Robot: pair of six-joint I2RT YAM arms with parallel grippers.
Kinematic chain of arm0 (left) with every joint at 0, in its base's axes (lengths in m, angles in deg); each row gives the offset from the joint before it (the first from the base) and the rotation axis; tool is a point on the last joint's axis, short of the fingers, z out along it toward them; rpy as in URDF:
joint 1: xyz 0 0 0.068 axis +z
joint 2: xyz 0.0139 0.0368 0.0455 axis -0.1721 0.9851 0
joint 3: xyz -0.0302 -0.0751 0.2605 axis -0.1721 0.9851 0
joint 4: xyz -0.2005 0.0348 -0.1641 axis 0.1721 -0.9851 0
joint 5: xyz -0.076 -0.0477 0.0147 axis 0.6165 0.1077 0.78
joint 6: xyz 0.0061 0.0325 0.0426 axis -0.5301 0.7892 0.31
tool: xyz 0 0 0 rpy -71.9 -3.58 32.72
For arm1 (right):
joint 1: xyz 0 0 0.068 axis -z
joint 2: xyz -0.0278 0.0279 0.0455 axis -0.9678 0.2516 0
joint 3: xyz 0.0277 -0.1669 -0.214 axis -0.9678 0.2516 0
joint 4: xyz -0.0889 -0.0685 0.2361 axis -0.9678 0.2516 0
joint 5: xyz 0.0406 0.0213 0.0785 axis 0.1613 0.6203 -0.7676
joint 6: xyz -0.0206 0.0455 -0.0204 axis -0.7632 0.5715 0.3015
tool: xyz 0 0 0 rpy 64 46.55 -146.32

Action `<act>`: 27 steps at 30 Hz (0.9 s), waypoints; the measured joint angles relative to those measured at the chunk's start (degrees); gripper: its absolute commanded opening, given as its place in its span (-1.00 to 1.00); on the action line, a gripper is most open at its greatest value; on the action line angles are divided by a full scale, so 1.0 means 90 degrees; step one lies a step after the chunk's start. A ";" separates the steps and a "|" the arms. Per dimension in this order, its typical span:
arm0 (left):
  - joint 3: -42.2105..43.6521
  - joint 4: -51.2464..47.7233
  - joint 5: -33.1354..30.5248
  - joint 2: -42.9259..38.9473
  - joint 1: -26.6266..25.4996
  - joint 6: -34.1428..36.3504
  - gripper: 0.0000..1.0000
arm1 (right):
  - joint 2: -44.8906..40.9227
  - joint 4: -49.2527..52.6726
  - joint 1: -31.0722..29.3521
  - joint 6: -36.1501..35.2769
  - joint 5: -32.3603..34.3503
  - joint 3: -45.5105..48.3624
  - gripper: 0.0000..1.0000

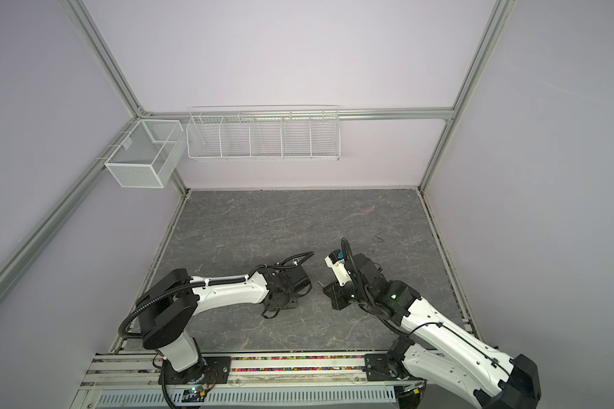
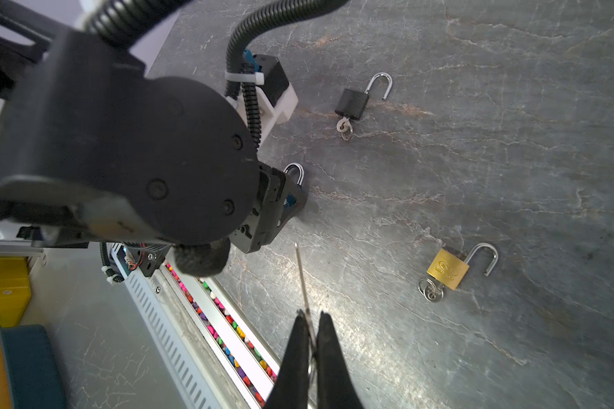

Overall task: Unlock with the key
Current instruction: 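Grasp the blue padlock body with the left gripper and lift it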

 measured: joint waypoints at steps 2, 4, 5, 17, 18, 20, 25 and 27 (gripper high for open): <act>0.0000 -0.0017 -0.0012 0.0000 0.0000 -0.0027 -0.16 | 0.0000 0.0017 0.0000 -0.0005 0.0005 -0.0002 -0.87; 0.0000 -0.0022 -0.0012 0.0000 0.0000 -0.0046 -0.18 | 0.0002 0.0056 0.0000 -0.0005 0.0005 -0.0002 -0.87; 0.0000 -0.0022 -0.0015 0.0000 0.0000 -0.0051 -0.19 | 0.0005 0.0068 0.0000 -0.0002 0.0005 -0.0002 -0.87; -0.0017 -0.0002 -0.0029 -0.0017 0.0000 -0.0114 -0.49 | -0.0051 0.0172 0.0002 0.0019 0.0049 -0.0002 -0.88; -0.0017 0.0015 -0.0027 -0.0027 0.0000 -0.0134 -0.50 | -0.0078 0.0180 0.0002 0.0027 0.0053 -0.0002 -0.87; -0.0017 0.0056 -0.0017 -0.0104 0.0000 -0.0175 -0.56 | -0.0153 0.0194 0.0022 0.0051 0.0080 -0.0002 -0.87; -0.0017 0.0138 -0.0090 -0.0743 0.0012 -0.0308 -0.65 | -0.0204 0.0406 0.0073 0.0175 0.0204 -0.0090 -0.87; -0.0019 0.0185 -0.0136 -0.1037 0.0029 -0.0372 -0.69 | -0.0216 0.0527 0.0078 0.0223 0.0245 -0.0155 -0.88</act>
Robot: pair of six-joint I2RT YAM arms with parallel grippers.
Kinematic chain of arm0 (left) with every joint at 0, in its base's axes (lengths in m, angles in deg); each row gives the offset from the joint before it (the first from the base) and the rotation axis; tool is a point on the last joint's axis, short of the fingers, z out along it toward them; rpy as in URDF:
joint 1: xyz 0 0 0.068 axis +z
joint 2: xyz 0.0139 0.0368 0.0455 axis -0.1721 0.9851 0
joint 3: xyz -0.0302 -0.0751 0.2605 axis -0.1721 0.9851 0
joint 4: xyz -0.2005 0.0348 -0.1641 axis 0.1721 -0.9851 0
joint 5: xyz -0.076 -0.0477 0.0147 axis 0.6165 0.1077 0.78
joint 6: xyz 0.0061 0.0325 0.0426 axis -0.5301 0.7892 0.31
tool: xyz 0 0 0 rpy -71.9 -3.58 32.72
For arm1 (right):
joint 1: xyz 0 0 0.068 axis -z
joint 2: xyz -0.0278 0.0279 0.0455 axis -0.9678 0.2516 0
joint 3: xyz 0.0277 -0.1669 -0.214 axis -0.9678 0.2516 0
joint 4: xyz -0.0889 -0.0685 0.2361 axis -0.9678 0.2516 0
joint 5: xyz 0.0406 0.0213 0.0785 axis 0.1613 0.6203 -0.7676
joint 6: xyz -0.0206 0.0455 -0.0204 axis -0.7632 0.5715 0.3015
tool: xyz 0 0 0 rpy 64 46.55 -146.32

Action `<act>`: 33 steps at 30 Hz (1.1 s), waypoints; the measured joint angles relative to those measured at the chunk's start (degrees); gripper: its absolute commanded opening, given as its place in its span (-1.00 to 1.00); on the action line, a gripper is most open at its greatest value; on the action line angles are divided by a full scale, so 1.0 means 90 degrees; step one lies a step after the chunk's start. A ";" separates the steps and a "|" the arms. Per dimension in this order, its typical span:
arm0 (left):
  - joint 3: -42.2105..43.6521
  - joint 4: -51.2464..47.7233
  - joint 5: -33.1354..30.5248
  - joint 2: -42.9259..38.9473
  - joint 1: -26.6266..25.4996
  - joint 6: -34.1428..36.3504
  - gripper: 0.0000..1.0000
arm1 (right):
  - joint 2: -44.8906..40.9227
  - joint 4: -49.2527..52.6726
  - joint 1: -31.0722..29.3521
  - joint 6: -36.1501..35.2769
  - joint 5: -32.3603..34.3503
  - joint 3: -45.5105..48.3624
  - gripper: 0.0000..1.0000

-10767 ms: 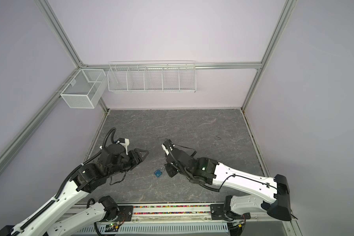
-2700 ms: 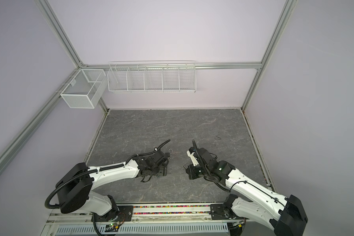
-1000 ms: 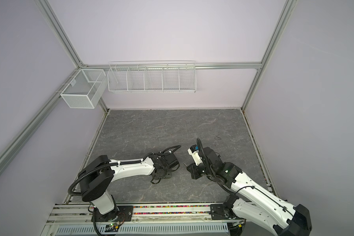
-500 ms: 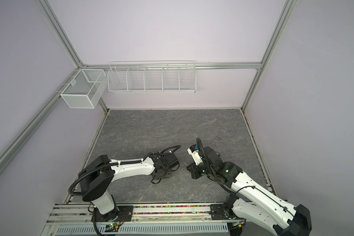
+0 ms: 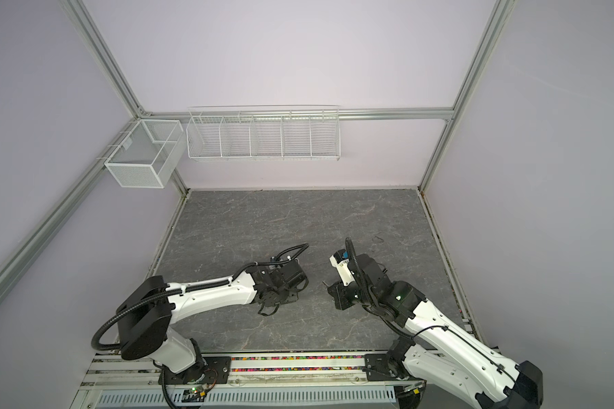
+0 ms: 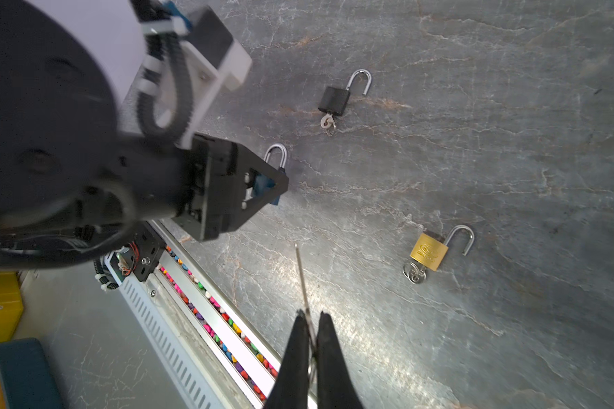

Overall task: Unlock with the key
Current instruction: 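Grasp the blue padlock body with the left gripper and lift it, then raise the blue padlock with the left gripper toward the key in the right gripper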

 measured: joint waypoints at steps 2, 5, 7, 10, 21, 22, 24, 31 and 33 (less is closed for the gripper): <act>-0.0007 0.0046 -0.0107 -0.0299 0.0015 -0.0063 -0.71 | -0.0036 0.0092 0.0000 0.0066 0.0049 -0.0058 -0.87; -0.0019 0.0136 -0.0299 -0.0673 0.0027 -0.0175 -0.79 | -0.0100 0.0231 0.0000 0.0158 0.0126 -0.0146 -0.87; -0.0019 0.0223 -0.0420 -0.0872 0.0032 -0.0231 -0.80 | -0.0100 0.0301 0.0000 0.0192 0.0148 -0.0199 -0.87; -0.0017 0.0464 -0.0600 -0.1180 0.0032 -0.0333 -0.86 | -0.0056 0.0374 -0.0032 0.0253 0.0231 -0.0248 -0.87; 0.0597 0.2560 -0.0950 -0.2101 0.0032 -0.0554 -0.99 | 0.0532 0.0221 -0.0894 0.0573 0.0680 -0.0406 -0.87; 0.0583 0.2647 -0.0935 -0.2101 0.0032 -0.0559 -0.99 | 0.0605 0.0182 -0.0991 0.0600 0.0738 -0.0442 -0.87; 0.0556 0.2805 -0.0872 -0.2098 0.0032 -0.0578 -0.99 | 0.0755 0.0092 -0.1163 0.0634 0.0865 -0.0529 -0.87; 0.0532 0.3288 -0.0682 -0.2101 0.0029 -0.0714 -0.98 | 0.0942 -0.0138 -0.1384 0.0714 0.1275 -0.0838 -0.87; 0.0532 0.3339 -0.0687 -0.2108 0.0010 -0.0753 -0.99 | 0.0925 -0.0223 -0.1384 0.0792 0.1401 -0.0945 -0.87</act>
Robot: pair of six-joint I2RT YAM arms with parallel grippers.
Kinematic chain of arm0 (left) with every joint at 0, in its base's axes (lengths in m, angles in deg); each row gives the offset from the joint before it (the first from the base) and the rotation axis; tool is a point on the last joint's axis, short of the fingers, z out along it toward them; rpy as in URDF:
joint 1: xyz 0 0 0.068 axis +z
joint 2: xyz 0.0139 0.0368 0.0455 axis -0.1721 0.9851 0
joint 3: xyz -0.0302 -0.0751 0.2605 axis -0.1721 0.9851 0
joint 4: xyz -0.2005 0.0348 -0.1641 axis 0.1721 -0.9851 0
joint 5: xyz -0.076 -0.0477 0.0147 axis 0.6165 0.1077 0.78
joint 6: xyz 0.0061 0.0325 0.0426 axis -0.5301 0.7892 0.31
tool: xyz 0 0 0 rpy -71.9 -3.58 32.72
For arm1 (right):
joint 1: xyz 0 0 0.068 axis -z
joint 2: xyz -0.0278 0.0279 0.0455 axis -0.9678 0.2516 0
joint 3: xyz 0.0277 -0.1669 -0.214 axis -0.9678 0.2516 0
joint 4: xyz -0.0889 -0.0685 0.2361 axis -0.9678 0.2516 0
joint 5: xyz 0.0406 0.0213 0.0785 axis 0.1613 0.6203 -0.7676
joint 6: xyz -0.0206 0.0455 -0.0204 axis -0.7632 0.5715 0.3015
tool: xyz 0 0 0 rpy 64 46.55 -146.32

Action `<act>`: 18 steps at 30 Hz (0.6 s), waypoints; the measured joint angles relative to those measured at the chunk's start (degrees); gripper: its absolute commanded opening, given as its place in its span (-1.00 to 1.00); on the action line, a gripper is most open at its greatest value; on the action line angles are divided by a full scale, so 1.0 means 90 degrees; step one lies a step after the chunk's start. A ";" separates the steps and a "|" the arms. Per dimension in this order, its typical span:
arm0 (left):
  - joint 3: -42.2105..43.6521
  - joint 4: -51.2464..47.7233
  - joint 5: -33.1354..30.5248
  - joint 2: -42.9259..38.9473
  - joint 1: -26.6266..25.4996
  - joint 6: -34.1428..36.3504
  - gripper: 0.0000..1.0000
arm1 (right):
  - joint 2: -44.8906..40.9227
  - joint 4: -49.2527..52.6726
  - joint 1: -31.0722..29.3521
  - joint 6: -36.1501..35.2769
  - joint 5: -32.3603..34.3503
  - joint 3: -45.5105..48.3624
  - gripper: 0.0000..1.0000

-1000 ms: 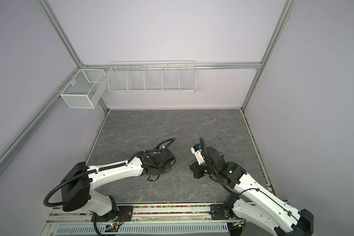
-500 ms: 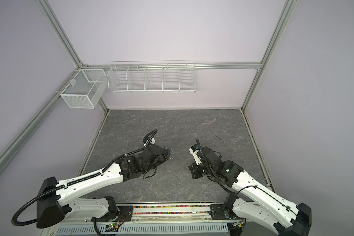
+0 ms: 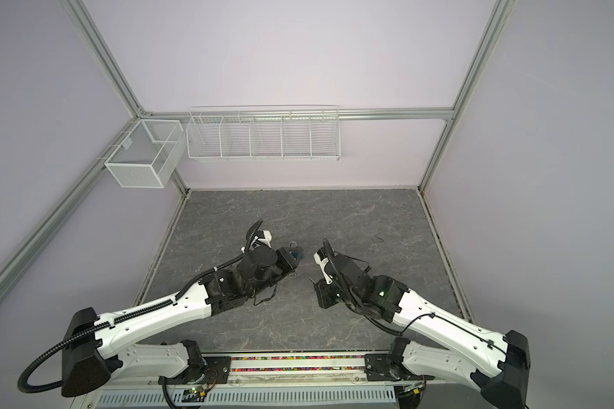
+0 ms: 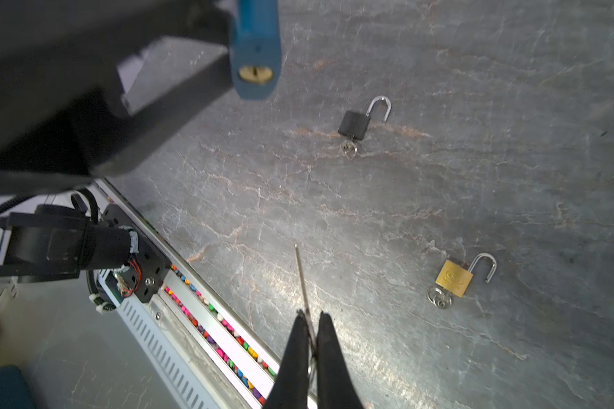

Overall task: Unlock with the key
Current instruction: 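Raise the blue padlock with the left gripper toward the key in the right gripper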

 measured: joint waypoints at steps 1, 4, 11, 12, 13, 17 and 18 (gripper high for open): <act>0.0000 0.0015 -0.0012 -0.0012 -0.0017 -0.0024 -0.99 | -0.0010 -0.0070 0.0000 0.0049 0.0068 -0.0041 -0.87; 0.0000 0.0017 -0.0104 -0.0036 -0.0092 -0.0185 -1.00 | 0.0012 -0.0187 0.0000 0.0141 0.0182 -0.0131 -0.87; 0.0000 -0.0131 -0.0321 -0.0036 -0.0165 -0.0478 -1.00 | 0.0342 -0.0459 0.0000 0.0270 0.0321 -0.0338 -0.87; 0.0000 -0.0138 -0.0340 -0.0036 -0.0168 -0.0503 -1.00 | 0.0374 -0.0491 0.0000 0.0299 0.0323 -0.0342 -0.87; 0.0000 -0.0136 -0.0350 -0.0036 -0.0172 -0.0525 -1.00 | 0.0408 -0.0529 0.0000 0.0316 0.0338 -0.0347 -0.87; 0.0000 -0.0136 -0.0391 -0.0036 -0.0185 -0.0583 -1.00 | 0.0520 -0.0685 0.0000 0.0381 0.0403 -0.0367 -0.87; 0.0000 -0.0134 -0.0393 -0.0036 -0.0185 -0.0585 -1.00 | 0.0539 -0.0721 0.0000 0.0398 0.0403 -0.0372 -0.87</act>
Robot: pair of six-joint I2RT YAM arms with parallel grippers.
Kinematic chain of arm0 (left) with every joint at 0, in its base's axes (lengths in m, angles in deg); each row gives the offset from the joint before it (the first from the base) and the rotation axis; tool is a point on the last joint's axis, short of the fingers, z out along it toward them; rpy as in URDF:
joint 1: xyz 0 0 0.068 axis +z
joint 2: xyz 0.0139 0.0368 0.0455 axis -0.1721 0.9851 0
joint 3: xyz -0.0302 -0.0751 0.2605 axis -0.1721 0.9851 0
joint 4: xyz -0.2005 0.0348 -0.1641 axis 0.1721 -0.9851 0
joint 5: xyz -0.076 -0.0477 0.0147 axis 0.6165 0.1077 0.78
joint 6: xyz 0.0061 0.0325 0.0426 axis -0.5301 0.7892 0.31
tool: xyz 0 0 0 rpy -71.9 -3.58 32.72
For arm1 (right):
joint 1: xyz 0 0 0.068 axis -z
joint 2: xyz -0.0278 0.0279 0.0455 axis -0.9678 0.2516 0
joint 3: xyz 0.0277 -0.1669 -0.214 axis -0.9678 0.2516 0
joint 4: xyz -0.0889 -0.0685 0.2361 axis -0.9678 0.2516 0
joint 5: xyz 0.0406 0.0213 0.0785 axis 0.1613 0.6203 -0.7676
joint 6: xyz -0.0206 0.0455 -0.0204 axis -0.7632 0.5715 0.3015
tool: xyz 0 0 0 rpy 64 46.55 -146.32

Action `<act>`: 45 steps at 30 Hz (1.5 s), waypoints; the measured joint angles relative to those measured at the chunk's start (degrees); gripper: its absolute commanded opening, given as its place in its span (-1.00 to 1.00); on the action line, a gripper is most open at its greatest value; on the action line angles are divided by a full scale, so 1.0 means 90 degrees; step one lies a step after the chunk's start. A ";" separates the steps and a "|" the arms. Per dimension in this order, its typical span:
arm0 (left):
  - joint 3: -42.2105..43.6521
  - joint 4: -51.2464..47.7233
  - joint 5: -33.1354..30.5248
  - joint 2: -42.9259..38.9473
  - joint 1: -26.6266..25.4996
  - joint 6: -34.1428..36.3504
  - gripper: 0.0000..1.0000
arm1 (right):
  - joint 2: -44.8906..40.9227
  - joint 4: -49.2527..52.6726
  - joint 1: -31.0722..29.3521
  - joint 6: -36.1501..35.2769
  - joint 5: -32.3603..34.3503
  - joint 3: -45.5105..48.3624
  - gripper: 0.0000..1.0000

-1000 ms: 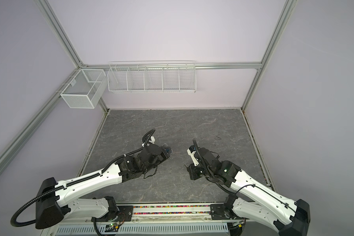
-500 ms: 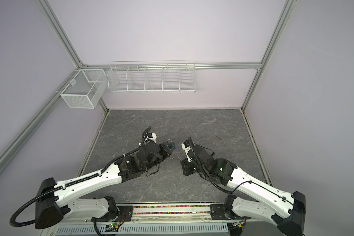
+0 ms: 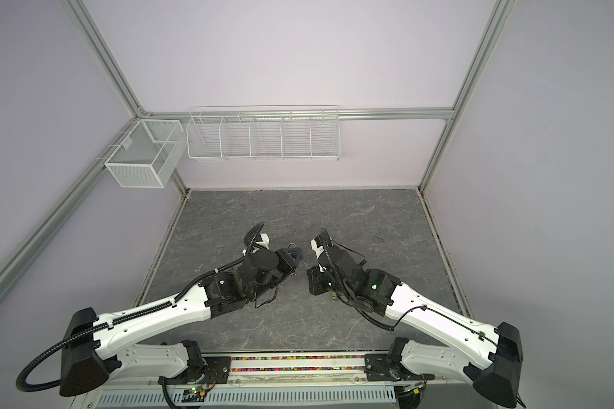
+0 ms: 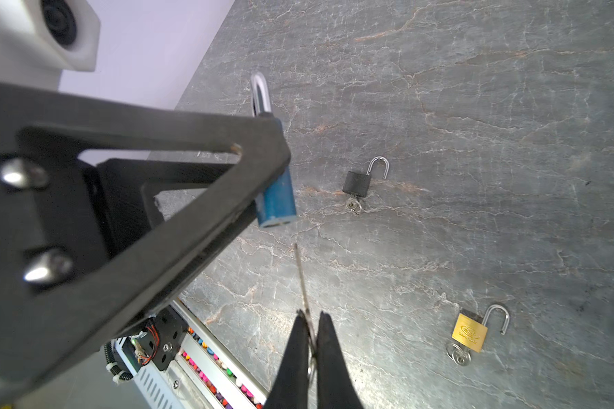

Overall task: Unlock with the key
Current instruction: 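Raise the blue padlock with the left gripper toward the key in the right gripper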

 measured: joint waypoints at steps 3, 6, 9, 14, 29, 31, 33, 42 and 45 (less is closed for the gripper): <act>0.0000 -0.0002 -0.0015 0.0000 0.0000 -0.0002 -1.00 | 0.0066 -0.0090 0.0000 0.0032 0.0002 -0.0029 -0.87; 0.0000 -0.0002 -0.0017 0.0000 -0.0005 -0.0002 -1.00 | 0.0126 -0.0151 0.0000 0.0070 0.0005 -0.0066 -0.87; 0.0000 0.0000 -0.0039 0.0000 -0.0005 -0.0002 -1.00 | 0.0138 -0.0170 0.0000 0.0075 0.0005 -0.0070 -0.87; 0.0000 0.0002 -0.0066 0.0000 -0.0005 0.0000 -1.00 | 0.0165 -0.0170 0.0000 0.0095 0.0005 -0.0107 -0.87; 0.0000 0.0002 -0.0061 0.0051 -0.0019 -0.0002 -1.00 | 0.0255 -0.0250 0.0002 0.0092 0.0039 -0.0151 -0.87; 0.0000 0.0000 -0.0041 0.0078 -0.0019 -0.0002 -1.00 | 0.0325 -0.0262 0.0002 0.0092 0.0075 -0.0177 -0.87; 0.0000 0.0000 -0.0022 0.0100 -0.0022 -0.0002 -1.00 | 0.0408 -0.0270 0.0000 0.0090 0.0136 -0.0223 -0.87; 0.0000 0.0012 0.0015 0.0126 -0.0044 -0.0053 -1.00 | 0.0449 -0.0294 0.0010 0.0092 0.0172 -0.0245 -0.87; 0.0000 0.0049 0.0046 0.0126 -0.0109 -0.0056 -1.00 | 0.0437 -0.0359 0.0068 0.0095 0.0100 -0.0245 -0.87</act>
